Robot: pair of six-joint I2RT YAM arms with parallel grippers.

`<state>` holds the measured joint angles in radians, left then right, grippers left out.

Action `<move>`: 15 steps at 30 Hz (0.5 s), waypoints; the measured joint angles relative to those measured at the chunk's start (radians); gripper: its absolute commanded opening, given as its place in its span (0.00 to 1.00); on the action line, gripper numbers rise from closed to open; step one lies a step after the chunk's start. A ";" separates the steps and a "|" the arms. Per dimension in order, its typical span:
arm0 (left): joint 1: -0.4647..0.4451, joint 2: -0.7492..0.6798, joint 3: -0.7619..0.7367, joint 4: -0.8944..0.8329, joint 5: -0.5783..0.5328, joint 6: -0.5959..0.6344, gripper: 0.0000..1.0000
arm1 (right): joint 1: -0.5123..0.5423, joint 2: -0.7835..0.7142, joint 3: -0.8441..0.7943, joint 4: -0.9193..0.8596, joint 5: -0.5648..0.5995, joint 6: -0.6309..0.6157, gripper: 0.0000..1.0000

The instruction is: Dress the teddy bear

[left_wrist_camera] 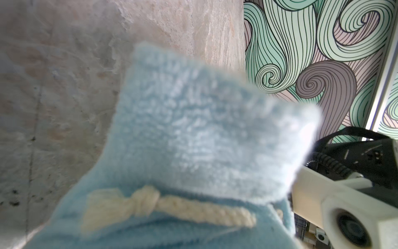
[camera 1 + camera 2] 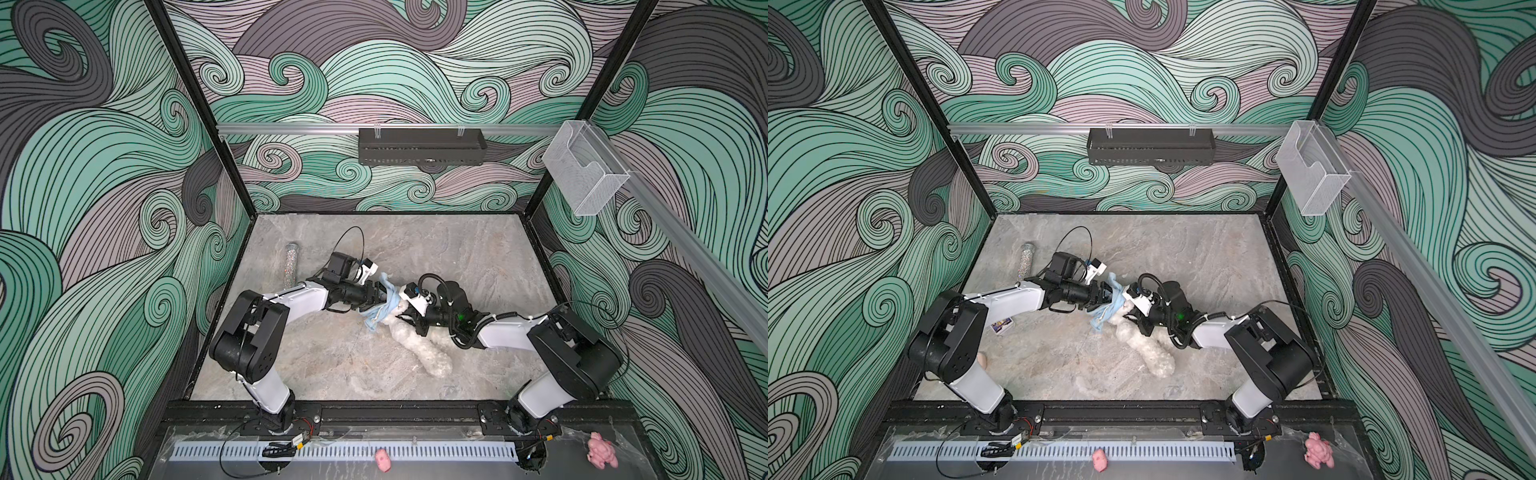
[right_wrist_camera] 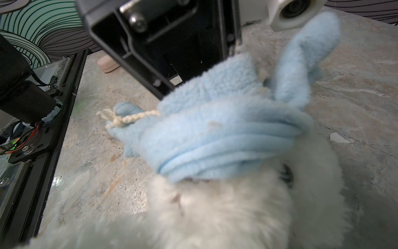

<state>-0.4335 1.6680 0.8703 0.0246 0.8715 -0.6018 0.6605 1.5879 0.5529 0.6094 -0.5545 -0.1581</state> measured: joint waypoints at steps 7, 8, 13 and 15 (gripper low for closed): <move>-0.008 0.004 -0.043 0.136 0.002 -0.078 0.50 | -0.009 0.000 0.034 -0.052 0.037 -0.046 0.10; -0.008 0.002 -0.049 0.148 0.003 -0.087 0.49 | -0.009 0.000 0.036 -0.055 0.046 -0.053 0.10; -0.008 -0.018 -0.057 0.171 0.003 -0.117 0.33 | -0.009 0.000 0.055 -0.062 0.093 -0.078 0.10; -0.008 -0.027 -0.057 0.177 -0.002 -0.122 0.25 | -0.011 0.001 0.064 -0.064 0.117 -0.078 0.12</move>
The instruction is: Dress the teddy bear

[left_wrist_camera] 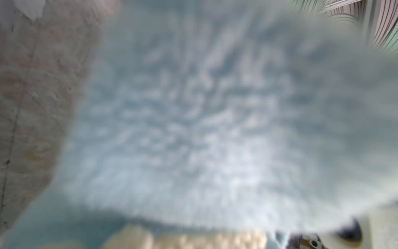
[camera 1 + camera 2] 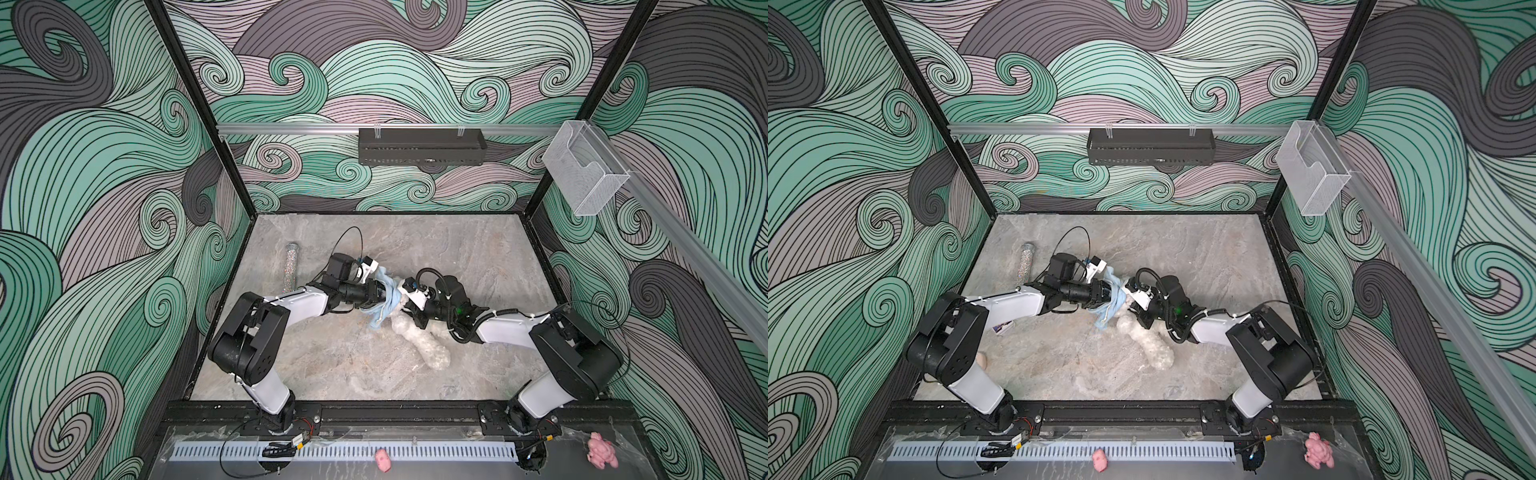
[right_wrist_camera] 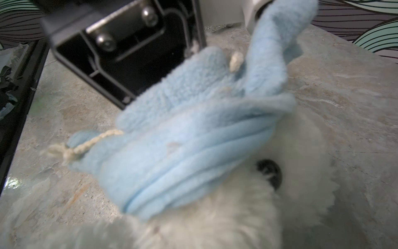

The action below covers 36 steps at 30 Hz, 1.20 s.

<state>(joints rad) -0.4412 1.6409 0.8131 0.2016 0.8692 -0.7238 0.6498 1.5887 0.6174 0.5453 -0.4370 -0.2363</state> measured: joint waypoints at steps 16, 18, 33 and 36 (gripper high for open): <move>-0.008 -0.098 -0.017 -0.037 -0.077 0.044 0.00 | -0.010 -0.172 0.022 -0.267 0.207 0.082 0.65; -0.013 -0.110 -0.017 -0.045 -0.097 0.073 0.00 | -0.017 -0.251 0.023 -0.352 0.218 0.116 0.69; -0.044 -0.112 -0.039 -0.014 -0.234 0.360 0.00 | -0.026 -0.225 0.391 -0.626 0.033 0.545 0.42; -0.047 -0.113 -0.039 -0.014 -0.246 0.391 0.00 | -0.018 -0.152 0.441 -0.660 0.030 0.600 0.40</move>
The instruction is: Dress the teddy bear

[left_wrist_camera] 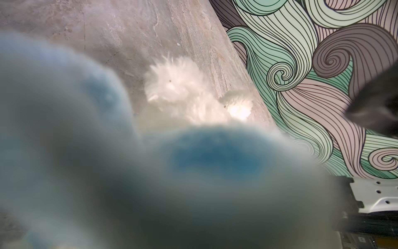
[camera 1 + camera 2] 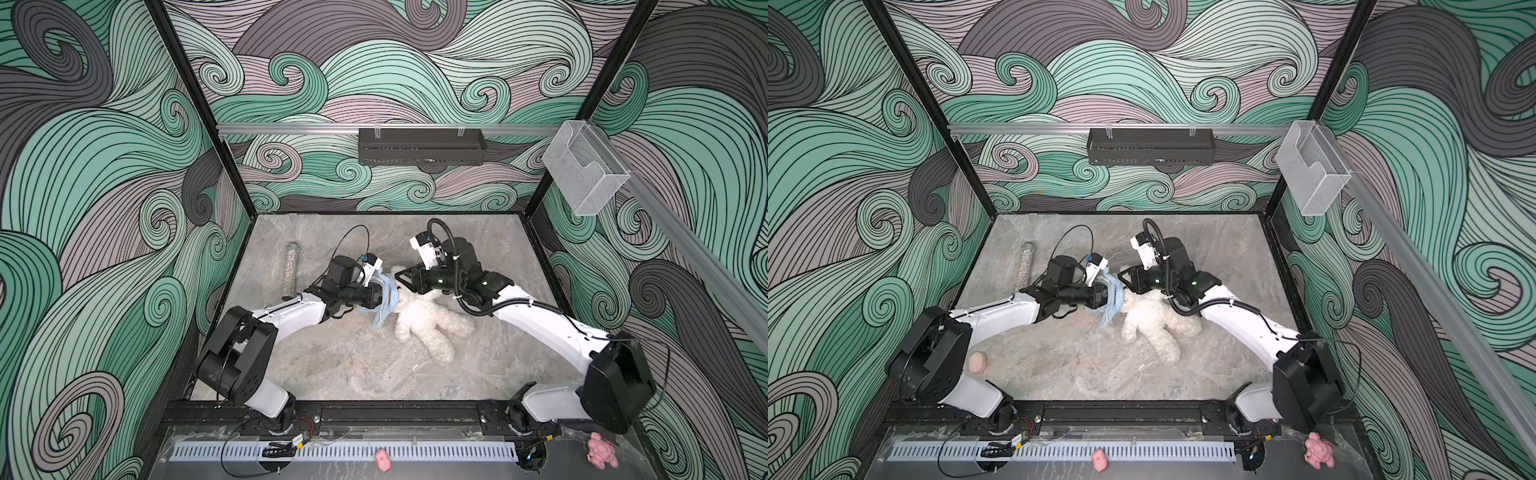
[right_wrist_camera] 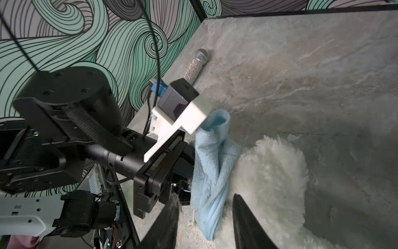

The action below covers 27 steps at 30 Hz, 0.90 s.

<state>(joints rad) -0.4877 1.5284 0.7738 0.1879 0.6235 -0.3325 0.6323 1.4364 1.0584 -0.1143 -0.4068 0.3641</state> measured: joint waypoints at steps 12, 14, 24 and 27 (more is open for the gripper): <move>-0.013 -0.011 -0.006 -0.001 -0.026 0.041 0.00 | 0.010 0.134 0.045 -0.034 -0.005 0.101 0.26; -0.013 -0.013 -0.006 -0.003 -0.029 0.044 0.00 | 0.010 0.143 0.047 -0.032 -0.010 0.111 0.22; -0.013 -0.016 -0.015 0.008 -0.037 0.055 0.00 | -0.006 0.136 0.014 0.007 0.018 0.161 0.00; -0.019 -0.028 -0.027 0.043 -0.032 0.056 0.00 | -0.034 0.078 -0.059 0.051 0.013 0.201 0.00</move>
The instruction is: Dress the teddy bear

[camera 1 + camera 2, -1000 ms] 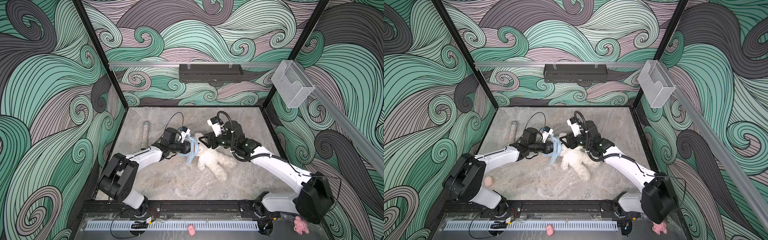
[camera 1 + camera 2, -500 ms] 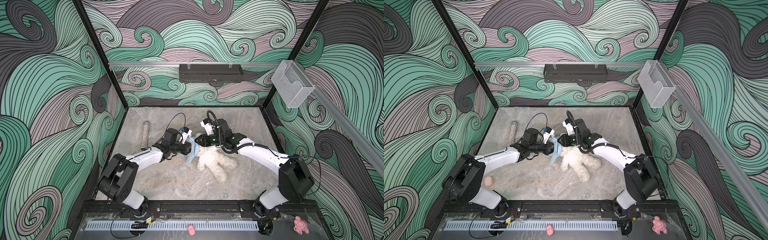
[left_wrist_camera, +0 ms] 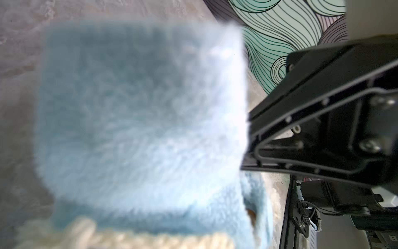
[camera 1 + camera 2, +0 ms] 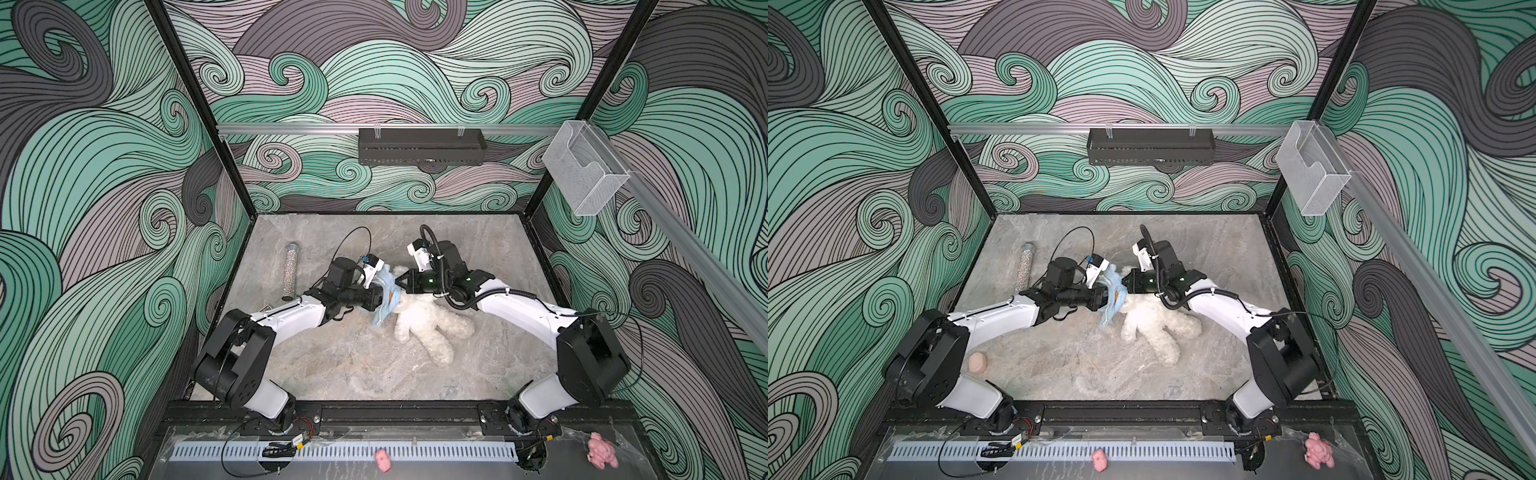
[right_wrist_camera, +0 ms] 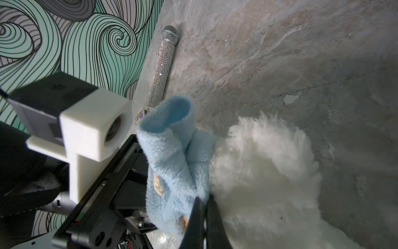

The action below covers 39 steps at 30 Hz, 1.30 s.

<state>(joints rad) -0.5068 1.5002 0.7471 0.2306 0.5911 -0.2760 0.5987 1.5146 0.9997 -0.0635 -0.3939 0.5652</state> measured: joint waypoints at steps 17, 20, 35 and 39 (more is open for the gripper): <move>-0.007 -0.043 -0.058 0.082 0.022 -0.035 0.00 | -0.129 -0.088 -0.161 0.108 -0.012 0.113 0.00; -0.007 -0.073 -0.075 0.106 0.023 -0.077 0.00 | -0.130 -0.084 -0.161 0.098 -0.006 0.089 0.00; -0.005 -0.147 -0.100 0.029 -0.054 -0.172 0.00 | -0.108 0.017 -0.156 0.156 -0.074 -0.051 0.17; 0.003 -0.138 -0.088 -0.008 -0.097 -0.240 0.00 | -0.089 0.029 -0.096 0.110 -0.048 -0.109 0.34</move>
<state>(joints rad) -0.5041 1.3621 0.6594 0.2226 0.4938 -0.5156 0.5095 1.5433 0.9039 0.0467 -0.4419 0.4564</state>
